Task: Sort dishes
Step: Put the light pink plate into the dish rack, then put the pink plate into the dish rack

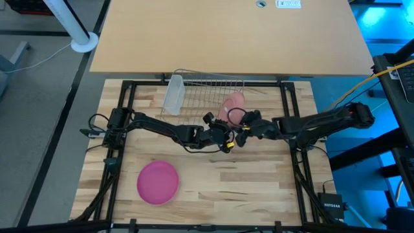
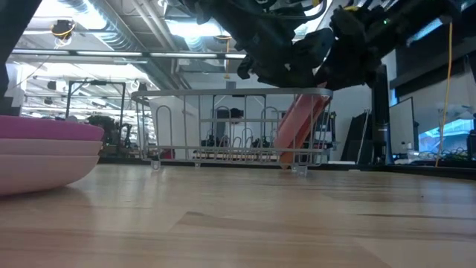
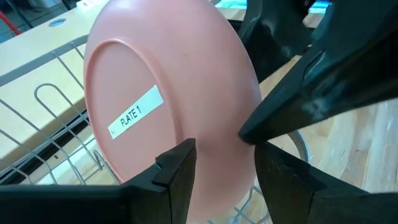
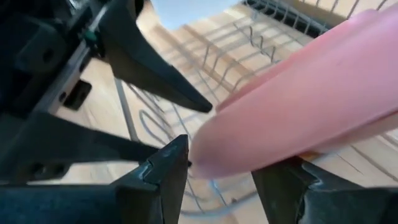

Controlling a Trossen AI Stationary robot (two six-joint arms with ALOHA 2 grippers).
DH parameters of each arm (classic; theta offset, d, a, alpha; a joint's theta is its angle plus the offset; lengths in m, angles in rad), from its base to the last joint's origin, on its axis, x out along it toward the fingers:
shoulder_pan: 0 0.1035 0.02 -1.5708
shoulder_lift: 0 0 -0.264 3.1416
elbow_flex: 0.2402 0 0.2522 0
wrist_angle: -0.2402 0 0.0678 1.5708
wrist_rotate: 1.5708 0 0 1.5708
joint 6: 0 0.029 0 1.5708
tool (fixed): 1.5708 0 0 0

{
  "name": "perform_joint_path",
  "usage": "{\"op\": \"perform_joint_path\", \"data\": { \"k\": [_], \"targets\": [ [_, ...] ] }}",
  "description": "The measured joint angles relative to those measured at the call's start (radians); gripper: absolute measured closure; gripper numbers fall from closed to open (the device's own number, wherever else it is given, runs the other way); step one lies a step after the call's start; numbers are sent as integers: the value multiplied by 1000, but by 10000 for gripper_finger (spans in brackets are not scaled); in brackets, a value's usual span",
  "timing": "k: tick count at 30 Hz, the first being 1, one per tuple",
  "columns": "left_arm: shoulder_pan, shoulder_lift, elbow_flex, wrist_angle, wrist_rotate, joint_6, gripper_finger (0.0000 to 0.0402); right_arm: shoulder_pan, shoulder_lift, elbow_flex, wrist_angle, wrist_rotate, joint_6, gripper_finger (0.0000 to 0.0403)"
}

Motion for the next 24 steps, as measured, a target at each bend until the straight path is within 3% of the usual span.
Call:
{"op": "perform_joint_path", "data": {
  "k": [9,24],
  "targets": [
    [0,0,0,0,-53,9,247,0,0,137,-253,-35,0,230],
    [8,0,-1,23,-165,9,247,0,0,251,-378,-34,-12,230]
  ]
}}
